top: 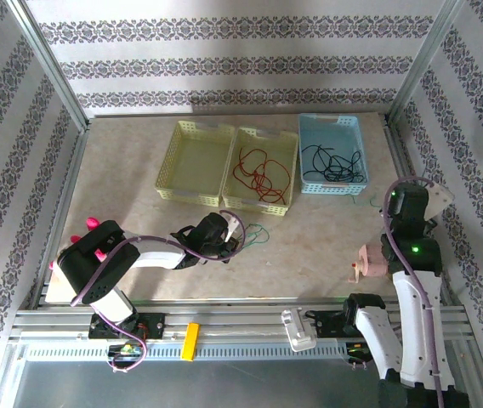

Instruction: Untangle the cables

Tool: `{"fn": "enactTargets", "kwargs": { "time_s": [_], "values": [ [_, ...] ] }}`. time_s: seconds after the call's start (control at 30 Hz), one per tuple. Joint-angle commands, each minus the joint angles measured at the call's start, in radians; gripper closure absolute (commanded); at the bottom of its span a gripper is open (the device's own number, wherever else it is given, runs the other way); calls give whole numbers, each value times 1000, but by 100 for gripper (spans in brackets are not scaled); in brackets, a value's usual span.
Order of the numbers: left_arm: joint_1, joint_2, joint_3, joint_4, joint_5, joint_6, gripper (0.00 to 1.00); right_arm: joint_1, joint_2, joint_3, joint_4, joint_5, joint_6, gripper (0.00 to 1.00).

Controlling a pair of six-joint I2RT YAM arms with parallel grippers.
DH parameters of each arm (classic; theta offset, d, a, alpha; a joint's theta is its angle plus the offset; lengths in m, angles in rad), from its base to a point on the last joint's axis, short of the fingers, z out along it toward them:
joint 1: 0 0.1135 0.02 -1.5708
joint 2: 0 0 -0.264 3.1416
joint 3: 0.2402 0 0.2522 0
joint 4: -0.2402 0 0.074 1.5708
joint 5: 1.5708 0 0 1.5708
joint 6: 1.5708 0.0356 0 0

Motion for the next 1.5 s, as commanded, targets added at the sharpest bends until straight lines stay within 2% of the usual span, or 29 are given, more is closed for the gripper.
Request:
{"fn": "enactTargets", "kwargs": {
  "time_s": [0.0,0.2,0.3,0.33,0.4,0.5,0.6,0.73,0.9,1.0,1.1,1.17,1.3,1.47],
  "values": [
    [9,35,-18,-65,16,12,100,6,11,19,10,-52,-31,99],
    [8,27,15,-78,39,34,98,21,1,-4,54,-179,-41,98],
    [8,14,33,-84,77,40,77,30,-18,16,58,-175,-45,97],
    [8,6,40,-88,87,42,66,34,-27,22,58,-160,-45,97],
    [8,-20,49,-93,102,45,56,40,-43,38,63,-140,-50,96],
    [9,-73,53,-85,104,39,36,42,-50,82,75,-155,-84,96],
    [9,-123,64,-87,101,34,24,43,-40,145,73,-180,-104,96],
    [11,-191,90,-92,123,26,16,43,-19,191,113,-345,-101,96],
    [27,-284,101,-35,190,-33,8,46,13,147,282,-724,-36,95],
    [64,-320,94,50,279,-112,2,53,45,107,393,-907,29,94],
    [117,-325,72,212,395,-236,1,93,88,63,506,-1046,89,95],
    [143,-312,61,339,464,-315,1,151,117,45,538,-1066,98,95],
    [161,-274,73,495,566,-414,1,310,164,20,561,-985,78,95],
    [167,-248,70,553,548,-447,1,459,218,3,596,-927,59,95]
  ]
}}
